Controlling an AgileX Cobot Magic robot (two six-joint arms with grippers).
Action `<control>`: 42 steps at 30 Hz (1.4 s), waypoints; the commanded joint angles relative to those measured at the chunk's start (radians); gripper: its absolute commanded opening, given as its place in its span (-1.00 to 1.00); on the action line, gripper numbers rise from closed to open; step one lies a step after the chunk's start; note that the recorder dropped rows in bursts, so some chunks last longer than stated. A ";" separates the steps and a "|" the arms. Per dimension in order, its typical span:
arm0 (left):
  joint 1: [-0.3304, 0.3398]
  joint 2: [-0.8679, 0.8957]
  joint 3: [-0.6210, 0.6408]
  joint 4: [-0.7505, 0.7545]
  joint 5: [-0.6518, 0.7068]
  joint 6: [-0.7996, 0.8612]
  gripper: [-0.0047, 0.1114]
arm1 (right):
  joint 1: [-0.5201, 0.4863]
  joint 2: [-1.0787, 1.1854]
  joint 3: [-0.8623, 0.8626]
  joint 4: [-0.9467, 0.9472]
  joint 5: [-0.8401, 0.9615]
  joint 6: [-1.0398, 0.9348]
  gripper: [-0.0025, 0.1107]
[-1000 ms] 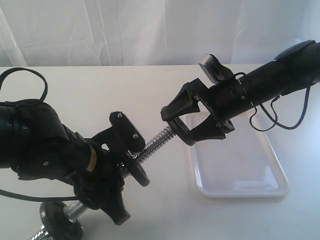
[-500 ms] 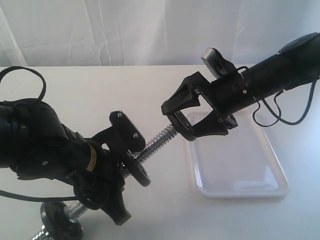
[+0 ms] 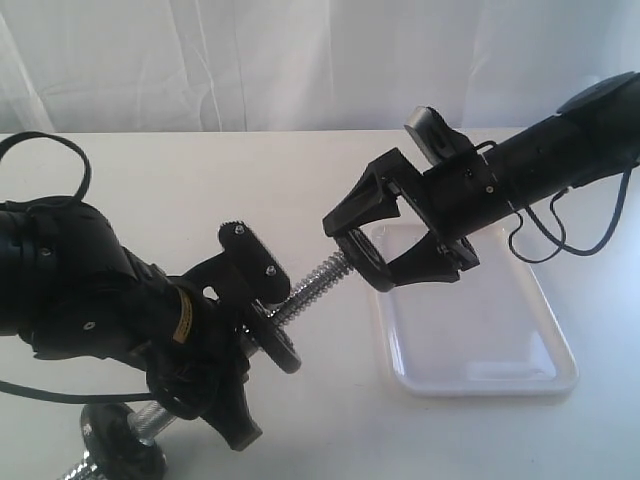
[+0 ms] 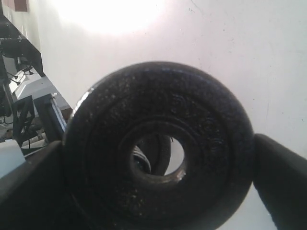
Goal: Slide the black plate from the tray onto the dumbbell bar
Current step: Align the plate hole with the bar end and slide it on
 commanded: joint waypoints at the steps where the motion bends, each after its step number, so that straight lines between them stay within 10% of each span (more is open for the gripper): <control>1: -0.006 -0.058 -0.027 0.023 -0.065 0.003 -0.92 | -0.001 -0.053 0.000 0.060 0.033 0.007 -0.96; 42: -0.006 -0.056 -0.027 0.027 -0.039 0.014 -0.92 | 0.056 -0.044 0.016 0.053 0.033 0.011 -0.96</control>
